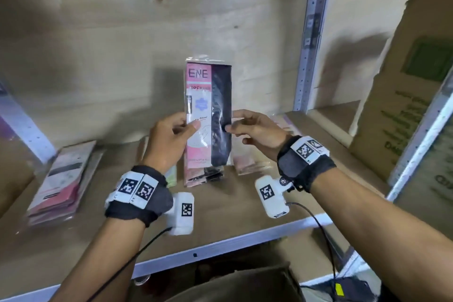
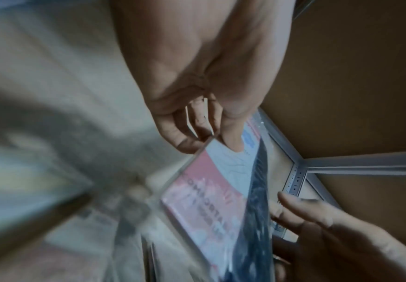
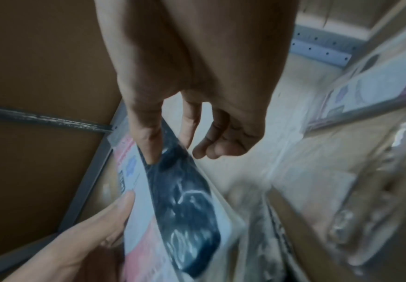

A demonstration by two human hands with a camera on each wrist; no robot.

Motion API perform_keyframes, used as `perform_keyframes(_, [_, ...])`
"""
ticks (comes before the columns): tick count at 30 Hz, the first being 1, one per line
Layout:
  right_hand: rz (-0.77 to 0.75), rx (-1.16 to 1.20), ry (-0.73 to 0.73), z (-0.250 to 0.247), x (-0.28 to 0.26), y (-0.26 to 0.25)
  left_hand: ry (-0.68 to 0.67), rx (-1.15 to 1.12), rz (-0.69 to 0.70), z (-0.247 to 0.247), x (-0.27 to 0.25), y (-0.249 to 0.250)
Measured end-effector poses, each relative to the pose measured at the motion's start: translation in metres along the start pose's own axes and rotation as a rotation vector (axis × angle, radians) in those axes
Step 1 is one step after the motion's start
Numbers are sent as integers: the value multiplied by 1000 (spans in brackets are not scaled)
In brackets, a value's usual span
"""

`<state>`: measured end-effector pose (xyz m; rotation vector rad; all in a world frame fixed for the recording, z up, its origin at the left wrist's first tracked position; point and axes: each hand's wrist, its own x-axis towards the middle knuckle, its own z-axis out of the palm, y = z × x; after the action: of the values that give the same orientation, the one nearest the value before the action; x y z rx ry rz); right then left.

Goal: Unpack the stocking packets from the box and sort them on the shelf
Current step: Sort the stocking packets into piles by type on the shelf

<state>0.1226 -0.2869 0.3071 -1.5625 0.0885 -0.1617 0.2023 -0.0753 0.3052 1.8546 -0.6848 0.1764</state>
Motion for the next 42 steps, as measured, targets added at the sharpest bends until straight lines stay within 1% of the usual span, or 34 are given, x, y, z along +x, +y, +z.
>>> perform_keyframes(3, [46,-57,-47,-13,-6,14,-15,-150,-138,26,3,-7])
perform_keyframes(5, [99,-70,-49,-22,-8,20,2,-209,-234,41,5,-10])
perform_keyframes(7, [130,-72,-36,-33,-7,22,-23,-290,-299,55,8,-11])
perform_keyframes(9, [134,-49,-5,-46,-5,24,-125,-339,-342,65,10,-8])
perform_keyframes(12, [181,-46,69,-62,-2,30,-313,-317,-404,80,8,-8])
perform_keyframes(14, [240,-126,83,-72,-2,35,-352,-307,-436,91,6,-7])
perform_keyframes(17, [314,-238,100,-89,-2,39,-314,-320,-457,111,5,-2])
perform_keyframes(20, [326,-195,160,-105,-3,37,-247,-367,-470,133,5,7])
perform_keyframes(22, [326,-172,206,-115,-2,35,-253,-382,-456,144,5,13])
perform_keyframes(26, [327,-214,242,-118,-3,39,-287,-268,-410,146,4,17])
perform_keyframes(29, [306,-281,213,-101,1,40,-248,-206,-435,136,5,14])
perform_keyframes(35, [224,-346,98,-50,23,35,-95,-112,-502,85,9,-3])
perform_keyframes(37, [195,-389,86,-31,31,36,-33,-97,-529,67,9,-11])
perform_keyframes(40, [147,-459,88,-3,42,38,51,6,-569,43,8,-23])
perform_keyframes(42, [127,-573,107,12,48,41,82,48,-611,31,6,-28])
